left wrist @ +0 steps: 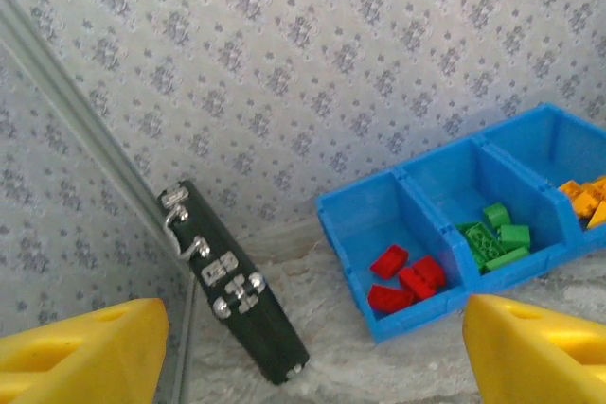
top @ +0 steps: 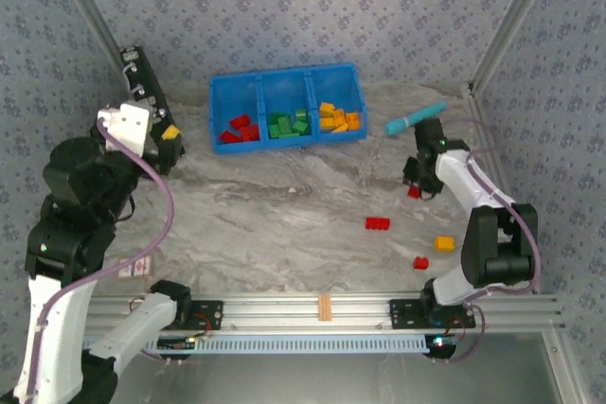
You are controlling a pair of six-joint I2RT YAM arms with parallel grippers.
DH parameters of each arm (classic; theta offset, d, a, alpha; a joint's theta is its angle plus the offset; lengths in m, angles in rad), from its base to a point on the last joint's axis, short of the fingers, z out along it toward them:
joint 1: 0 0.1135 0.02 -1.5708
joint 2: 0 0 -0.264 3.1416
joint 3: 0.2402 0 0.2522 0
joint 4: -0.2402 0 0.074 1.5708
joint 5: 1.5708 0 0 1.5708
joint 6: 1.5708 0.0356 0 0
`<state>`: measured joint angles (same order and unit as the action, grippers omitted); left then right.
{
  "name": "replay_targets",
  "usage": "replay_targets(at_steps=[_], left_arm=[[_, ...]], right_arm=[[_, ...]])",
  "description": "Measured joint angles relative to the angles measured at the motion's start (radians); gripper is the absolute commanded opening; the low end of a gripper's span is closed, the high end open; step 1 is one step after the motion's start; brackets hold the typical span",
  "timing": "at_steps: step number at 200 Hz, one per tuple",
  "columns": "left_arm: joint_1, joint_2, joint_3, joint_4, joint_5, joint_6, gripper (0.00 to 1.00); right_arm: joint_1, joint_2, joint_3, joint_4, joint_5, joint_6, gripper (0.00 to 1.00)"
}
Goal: Sort the legos into containers by color
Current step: Place the lego in the container.
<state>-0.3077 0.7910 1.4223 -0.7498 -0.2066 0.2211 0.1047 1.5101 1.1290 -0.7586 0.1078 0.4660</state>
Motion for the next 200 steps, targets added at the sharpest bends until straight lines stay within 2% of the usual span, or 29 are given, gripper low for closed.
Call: replay_targets(at_steps=[44, 76, 100, 144, 200], left_arm=[[0.009, -0.077, -0.177, -0.017, -0.021, -0.008, 0.82], [0.015, -0.093, -0.220, -0.014, -0.022, -0.025, 0.81], [0.020, -0.111, -0.224, -0.002, -0.022, -0.039, 0.82], [0.026, -0.133, -0.251, 0.026, -0.019, -0.070, 0.81], [0.026, -0.137, -0.268, 0.024, -0.029, -0.108, 0.81]], right_arm=[[0.274, 0.042, 0.452, -0.051, 0.079, -0.072, 0.15], [0.476, 0.217, 0.713, -0.019, 0.125, -0.205, 0.15], [0.576, 0.383, 0.837, 0.018, 0.129, -0.315, 0.15], [0.627, 0.629, 0.992, 0.130, 0.086, -0.451, 0.14], [0.624, 0.829, 1.196, 0.328, -0.029, -0.489, 0.16]])
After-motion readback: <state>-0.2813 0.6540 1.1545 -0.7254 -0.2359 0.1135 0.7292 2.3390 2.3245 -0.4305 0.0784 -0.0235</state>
